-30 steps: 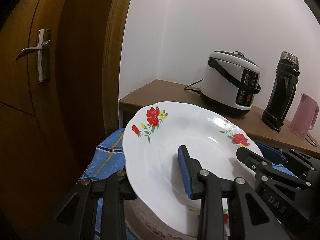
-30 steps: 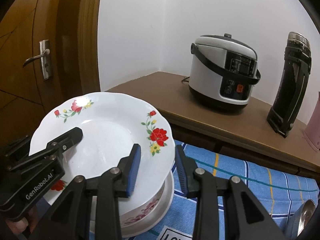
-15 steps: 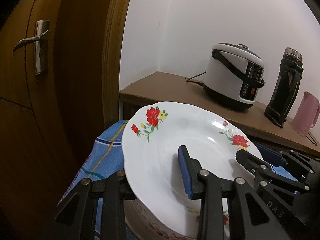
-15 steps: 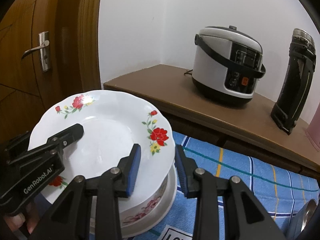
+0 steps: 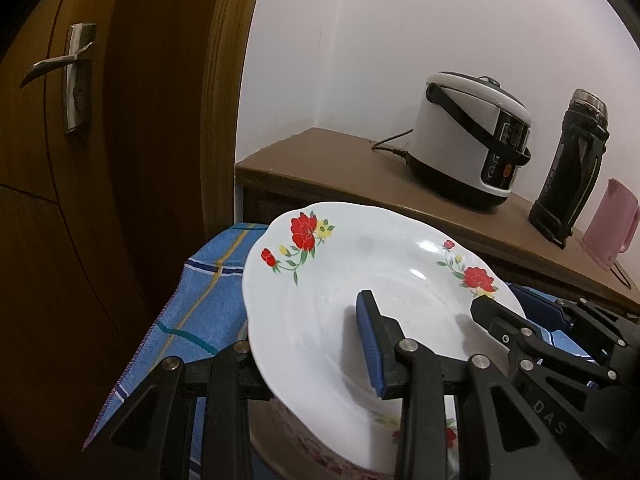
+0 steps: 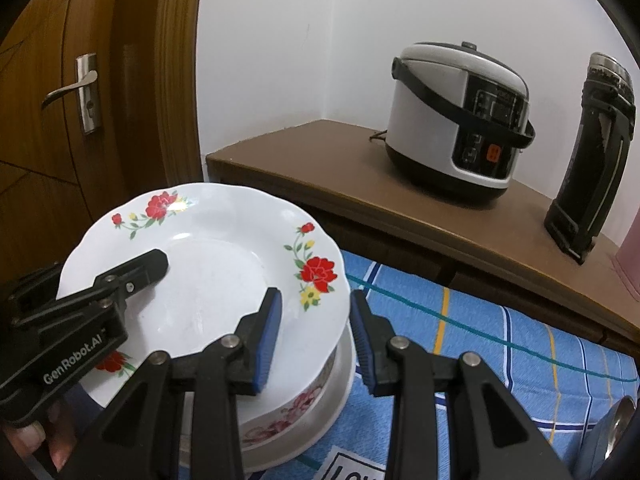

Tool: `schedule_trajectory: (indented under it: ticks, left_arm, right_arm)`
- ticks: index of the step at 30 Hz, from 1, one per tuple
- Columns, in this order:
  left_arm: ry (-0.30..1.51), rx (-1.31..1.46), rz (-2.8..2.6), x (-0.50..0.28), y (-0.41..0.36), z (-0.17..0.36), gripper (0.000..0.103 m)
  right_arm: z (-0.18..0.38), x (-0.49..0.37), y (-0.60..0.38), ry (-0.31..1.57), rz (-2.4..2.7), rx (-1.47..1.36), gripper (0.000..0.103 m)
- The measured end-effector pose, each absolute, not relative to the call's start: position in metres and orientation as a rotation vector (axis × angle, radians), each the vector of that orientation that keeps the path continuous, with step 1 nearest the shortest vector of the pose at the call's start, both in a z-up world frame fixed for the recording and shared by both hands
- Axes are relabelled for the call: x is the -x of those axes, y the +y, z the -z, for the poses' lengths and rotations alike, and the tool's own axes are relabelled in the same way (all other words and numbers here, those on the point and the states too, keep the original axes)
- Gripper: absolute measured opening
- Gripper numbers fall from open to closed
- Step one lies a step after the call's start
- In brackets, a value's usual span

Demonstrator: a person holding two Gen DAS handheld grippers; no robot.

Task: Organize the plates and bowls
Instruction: 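Lower the red-flower bowl onto the pink-floral plate with the right tool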

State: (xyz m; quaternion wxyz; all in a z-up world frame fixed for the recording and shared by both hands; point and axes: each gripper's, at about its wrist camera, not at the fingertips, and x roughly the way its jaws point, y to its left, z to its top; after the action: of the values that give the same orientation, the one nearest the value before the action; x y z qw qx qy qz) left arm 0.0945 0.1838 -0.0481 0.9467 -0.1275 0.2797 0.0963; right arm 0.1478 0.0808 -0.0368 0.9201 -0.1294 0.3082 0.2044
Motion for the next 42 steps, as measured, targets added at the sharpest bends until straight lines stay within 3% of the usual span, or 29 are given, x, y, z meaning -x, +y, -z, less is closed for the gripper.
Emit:
schedule_trajectory:
  ticks: [42]
  left_arm:
    - [0.674,0.293,-0.146,-0.105,0.183,0.062,0.037]
  right_arm:
    - [0.04,-0.155,0.081,0.673,-0.414,0.298,0.035]
